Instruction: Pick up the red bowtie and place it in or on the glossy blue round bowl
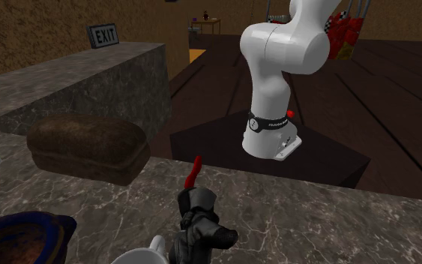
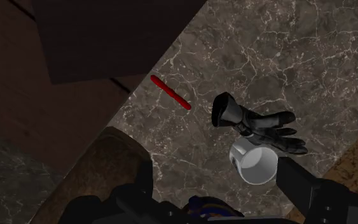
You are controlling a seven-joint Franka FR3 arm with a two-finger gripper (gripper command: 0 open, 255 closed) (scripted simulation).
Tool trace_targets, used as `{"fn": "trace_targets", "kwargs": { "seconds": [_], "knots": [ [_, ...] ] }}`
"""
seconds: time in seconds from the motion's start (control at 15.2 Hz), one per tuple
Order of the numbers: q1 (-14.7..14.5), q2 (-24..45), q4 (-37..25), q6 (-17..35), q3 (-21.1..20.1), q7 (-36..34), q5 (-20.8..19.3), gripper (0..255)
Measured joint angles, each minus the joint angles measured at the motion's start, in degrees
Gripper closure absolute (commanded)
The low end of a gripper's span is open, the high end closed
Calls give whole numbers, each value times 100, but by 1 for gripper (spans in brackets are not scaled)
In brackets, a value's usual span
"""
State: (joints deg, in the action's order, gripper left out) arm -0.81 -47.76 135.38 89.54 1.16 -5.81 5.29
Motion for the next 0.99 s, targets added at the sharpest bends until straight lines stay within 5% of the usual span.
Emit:
{"fn": "trace_targets", "kwargs": {
  "seconds": [0.33, 0.99],
  "knots": [
    [-158, -136, 667, 494, 45, 447, -72, 0],
    [-619, 42, 2446, 2343, 331, 1989, -408, 0]
  ]
}}
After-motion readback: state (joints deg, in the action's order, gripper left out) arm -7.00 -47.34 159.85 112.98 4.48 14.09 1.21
